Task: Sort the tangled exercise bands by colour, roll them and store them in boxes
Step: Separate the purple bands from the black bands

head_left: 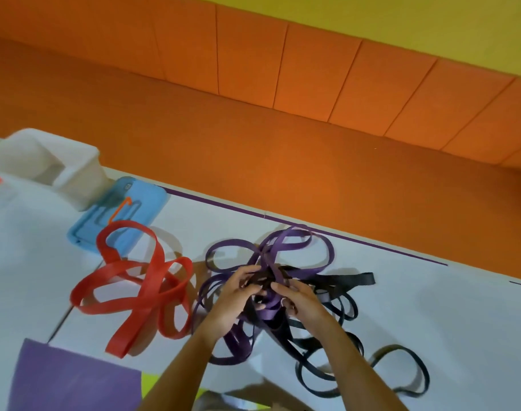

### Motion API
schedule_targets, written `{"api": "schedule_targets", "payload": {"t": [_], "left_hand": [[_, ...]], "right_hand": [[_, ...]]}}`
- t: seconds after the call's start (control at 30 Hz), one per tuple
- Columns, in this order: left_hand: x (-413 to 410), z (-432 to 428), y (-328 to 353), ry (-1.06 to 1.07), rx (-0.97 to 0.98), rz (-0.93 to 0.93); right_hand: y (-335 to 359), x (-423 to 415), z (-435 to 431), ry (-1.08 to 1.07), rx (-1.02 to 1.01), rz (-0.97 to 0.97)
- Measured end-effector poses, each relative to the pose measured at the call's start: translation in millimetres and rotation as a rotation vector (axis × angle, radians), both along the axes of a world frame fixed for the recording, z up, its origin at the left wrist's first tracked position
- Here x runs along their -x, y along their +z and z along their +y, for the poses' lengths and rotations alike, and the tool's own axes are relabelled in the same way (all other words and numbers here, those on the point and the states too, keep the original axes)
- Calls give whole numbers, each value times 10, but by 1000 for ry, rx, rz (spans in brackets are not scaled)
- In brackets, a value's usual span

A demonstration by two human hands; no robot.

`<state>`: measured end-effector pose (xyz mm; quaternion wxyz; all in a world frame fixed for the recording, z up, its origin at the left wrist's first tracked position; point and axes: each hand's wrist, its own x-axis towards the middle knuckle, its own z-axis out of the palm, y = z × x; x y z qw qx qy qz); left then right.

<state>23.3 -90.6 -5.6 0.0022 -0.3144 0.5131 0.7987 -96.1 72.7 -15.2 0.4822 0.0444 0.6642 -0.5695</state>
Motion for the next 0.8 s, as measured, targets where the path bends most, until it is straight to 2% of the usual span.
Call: {"api": "schedule_targets", "payload": {"t": [0.1, 0.2, 0.3, 0.47, 0.6, 0.8], "left_hand": [[43, -4, -12, 97, -40, -58], [24, -32, -64, 80, 84, -72], [-13, -59, -121, 53, 165, -57], [-23, -206, -104, 83, 360, -42], [35, -194, -70, 29, 447, -34], [239, -32, 70, 10, 329, 87]], "right_hand": [[-41, -49, 7, 63, -76, -79], [-45, -77, -35, 112, -179, -109], [58, -57, -63, 75, -133, -90], [364, 209, 130, -86, 52, 45], [755, 354, 234, 36, 119, 183], [1369, 528, 34, 81, 261, 462]]}}
